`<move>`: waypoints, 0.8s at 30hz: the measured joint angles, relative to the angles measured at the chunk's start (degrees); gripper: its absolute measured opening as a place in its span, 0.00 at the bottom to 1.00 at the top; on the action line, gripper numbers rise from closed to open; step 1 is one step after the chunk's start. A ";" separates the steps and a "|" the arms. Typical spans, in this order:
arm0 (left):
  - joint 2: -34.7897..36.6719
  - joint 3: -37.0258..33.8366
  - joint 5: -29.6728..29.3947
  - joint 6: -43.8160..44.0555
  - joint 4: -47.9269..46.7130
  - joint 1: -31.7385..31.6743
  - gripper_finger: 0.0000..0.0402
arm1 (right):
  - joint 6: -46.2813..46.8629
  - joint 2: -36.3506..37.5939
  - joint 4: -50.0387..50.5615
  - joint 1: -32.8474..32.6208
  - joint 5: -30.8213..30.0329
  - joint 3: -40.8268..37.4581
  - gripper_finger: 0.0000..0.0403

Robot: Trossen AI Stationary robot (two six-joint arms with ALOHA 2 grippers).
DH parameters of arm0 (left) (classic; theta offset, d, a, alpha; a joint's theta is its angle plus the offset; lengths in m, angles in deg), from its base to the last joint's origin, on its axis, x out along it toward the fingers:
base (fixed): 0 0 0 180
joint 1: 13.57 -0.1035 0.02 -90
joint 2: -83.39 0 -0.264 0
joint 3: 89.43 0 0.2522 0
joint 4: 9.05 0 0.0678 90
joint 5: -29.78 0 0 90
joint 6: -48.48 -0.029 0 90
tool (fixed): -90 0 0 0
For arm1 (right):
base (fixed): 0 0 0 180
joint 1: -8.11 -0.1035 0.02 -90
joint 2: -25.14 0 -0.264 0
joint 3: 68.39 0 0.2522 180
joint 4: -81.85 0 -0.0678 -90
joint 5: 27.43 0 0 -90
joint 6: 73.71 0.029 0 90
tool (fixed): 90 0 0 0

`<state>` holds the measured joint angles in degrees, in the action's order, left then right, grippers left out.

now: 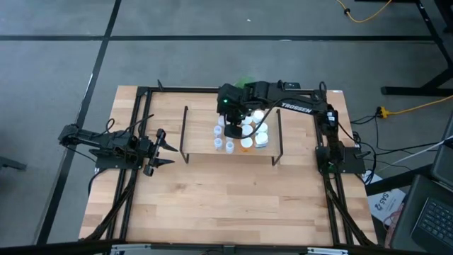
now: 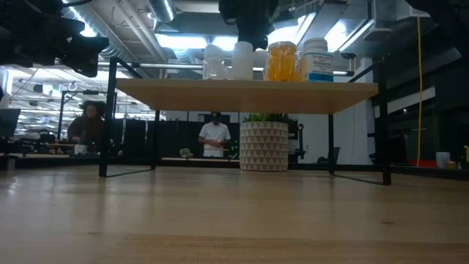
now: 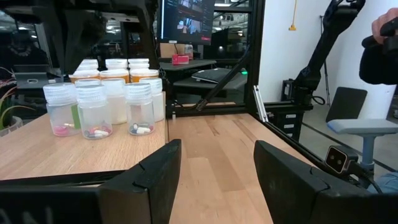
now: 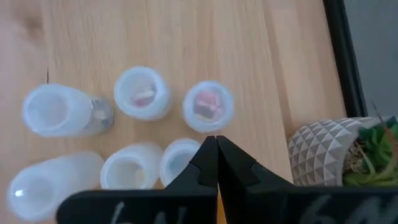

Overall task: Pick and place medicine bottles onto shelf by color
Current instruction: Adjust the transparent pill bottles on the shelf

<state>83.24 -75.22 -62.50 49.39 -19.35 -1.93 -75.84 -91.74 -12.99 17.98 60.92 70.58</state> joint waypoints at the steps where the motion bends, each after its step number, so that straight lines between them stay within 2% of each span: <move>1: -0.01 0.00 0.00 0.00 0.00 0.00 0.49 | -0.17 -0.19 -0.16 -0.02 -0.17 0.00 0.00; 24: 0.00 0.00 0.02 0.00 0.00 0.00 0.49 | -1.42 -1.62 -1.63 0.52 0.13 0.02 0.00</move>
<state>83.24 -75.22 -62.48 49.39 -19.35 -1.93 -77.26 -93.36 -14.61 18.50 61.05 70.60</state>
